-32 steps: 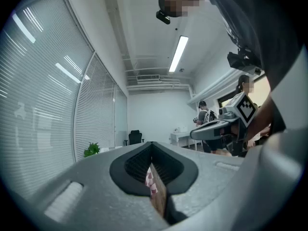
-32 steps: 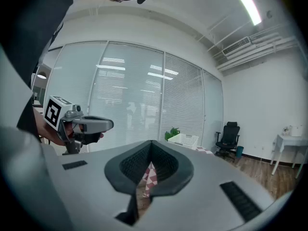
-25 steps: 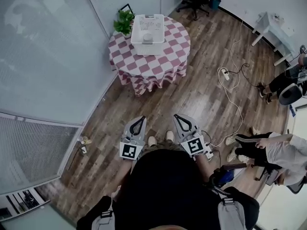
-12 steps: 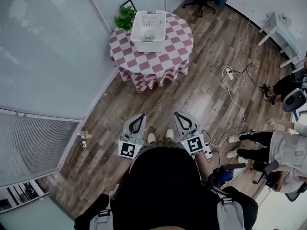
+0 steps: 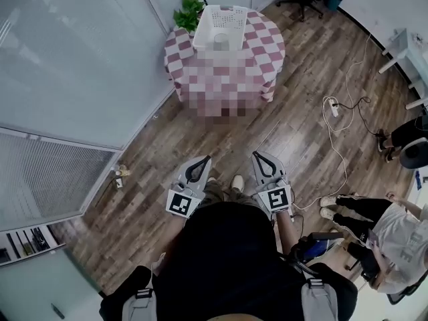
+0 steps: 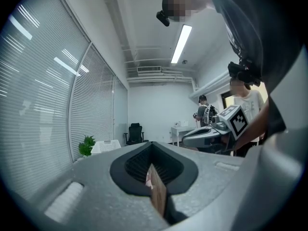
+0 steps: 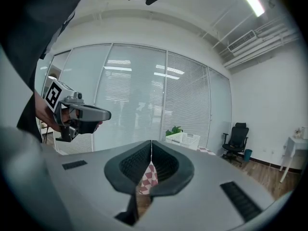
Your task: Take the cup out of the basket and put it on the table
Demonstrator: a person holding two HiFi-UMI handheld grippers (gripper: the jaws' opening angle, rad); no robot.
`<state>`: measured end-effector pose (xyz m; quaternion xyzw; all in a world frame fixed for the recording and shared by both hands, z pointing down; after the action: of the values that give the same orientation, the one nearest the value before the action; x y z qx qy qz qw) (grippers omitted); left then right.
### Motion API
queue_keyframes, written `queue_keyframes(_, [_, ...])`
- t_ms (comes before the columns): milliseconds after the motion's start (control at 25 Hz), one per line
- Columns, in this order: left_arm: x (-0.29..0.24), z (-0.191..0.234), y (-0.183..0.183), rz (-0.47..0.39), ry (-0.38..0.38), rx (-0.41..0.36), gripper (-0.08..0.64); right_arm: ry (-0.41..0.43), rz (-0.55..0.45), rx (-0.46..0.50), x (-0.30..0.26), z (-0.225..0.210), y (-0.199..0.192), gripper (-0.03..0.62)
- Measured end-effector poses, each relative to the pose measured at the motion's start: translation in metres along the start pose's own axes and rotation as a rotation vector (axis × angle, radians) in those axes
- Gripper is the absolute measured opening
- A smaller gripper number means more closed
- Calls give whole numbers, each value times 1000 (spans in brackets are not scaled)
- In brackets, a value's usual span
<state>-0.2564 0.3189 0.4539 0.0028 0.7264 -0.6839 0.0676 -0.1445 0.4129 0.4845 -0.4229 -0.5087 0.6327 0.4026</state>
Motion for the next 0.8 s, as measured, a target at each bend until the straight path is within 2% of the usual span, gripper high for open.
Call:
queue_keyframes(360, [-20,-5,-3,5,-16,14,5,9,15,1,-6,-20,-11,12])
queue_keyframes(800, [-67,36,-2,-18,-72,10,5,-36,49,12,-38,-42,-14,12])
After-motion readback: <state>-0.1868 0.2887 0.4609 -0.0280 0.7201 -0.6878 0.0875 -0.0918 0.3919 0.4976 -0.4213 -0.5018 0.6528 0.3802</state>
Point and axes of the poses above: the fingertips, and each gripper's own axes: x backward along the fingers, z to its left, y out of its top, the point moved 1 cm from there along x, backward along the fingers, and after that the axes turned 8 degrees about -y, right-handed, at the moved point
